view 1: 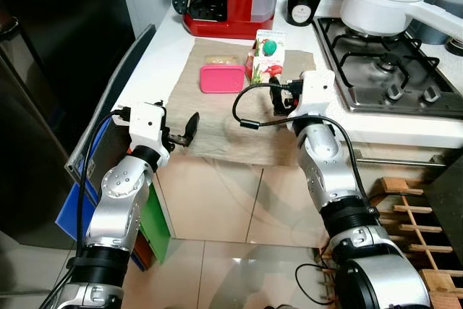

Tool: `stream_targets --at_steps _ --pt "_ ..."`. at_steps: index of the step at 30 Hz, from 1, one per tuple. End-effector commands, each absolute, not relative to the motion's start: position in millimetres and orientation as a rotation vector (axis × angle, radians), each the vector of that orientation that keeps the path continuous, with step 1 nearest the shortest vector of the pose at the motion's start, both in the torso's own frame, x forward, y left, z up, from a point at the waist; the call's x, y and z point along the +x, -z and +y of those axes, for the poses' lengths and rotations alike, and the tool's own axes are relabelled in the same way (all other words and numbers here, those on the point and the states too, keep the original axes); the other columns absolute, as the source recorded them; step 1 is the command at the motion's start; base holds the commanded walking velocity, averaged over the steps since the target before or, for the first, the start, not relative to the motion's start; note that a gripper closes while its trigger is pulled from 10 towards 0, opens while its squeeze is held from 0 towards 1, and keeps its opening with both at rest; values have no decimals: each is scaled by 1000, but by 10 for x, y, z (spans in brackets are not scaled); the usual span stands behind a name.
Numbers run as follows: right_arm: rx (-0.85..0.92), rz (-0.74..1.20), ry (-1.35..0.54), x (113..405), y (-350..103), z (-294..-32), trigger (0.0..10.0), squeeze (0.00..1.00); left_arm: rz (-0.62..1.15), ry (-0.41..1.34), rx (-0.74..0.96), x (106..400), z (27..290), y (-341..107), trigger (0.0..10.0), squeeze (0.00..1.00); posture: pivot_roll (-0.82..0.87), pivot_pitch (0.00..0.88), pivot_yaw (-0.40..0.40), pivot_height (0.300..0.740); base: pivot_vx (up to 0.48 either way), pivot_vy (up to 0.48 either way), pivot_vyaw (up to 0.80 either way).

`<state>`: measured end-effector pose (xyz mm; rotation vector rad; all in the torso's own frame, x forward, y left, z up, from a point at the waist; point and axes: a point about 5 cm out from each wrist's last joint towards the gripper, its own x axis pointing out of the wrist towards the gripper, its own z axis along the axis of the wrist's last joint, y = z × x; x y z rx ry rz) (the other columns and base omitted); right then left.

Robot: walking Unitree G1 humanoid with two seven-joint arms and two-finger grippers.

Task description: Restocking fridge

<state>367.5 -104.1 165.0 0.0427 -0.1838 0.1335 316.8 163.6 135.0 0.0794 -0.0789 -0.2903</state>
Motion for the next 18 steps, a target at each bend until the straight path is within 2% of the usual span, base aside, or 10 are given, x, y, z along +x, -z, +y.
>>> stream_targets --at_steps 1,3,6,10,11,18 --pt "50 -187 -125 3679 -1647 -1063 10000 0 -106 314 88 3162 1597 -1400 10000 0 65 0 10 740 0 0 0" --pt "58 -192 -117 3670 -1648 -1082 10000 0 -126 322 85 3159 1588 -1433 10000 0 63 0 13 740 0 0 0" --pt "66 -197 -113 3646 -1637 -1106 10000 0 -183 365 63 3141 1521 -1559 10000 0 59 0 18 740 0 325 -800" --pt "44 -211 -126 3623 -1636 -1060 10000 0 -279 417 134 3128 1388 -1767 10000 0 57 0 18 740 0 466 -800" --pt "34 -216 -124 3619 -1639 -1055 10000 0 -290 404 158 3138 1385 -1786 10000 0 57 0 16 740 0 0 -800" --pt "27 -232 -139 3594 -1650 -1037 10000 0 -297 363 174 3152 1394 -1814 10000 0 55 0 12 740 0 0 0"
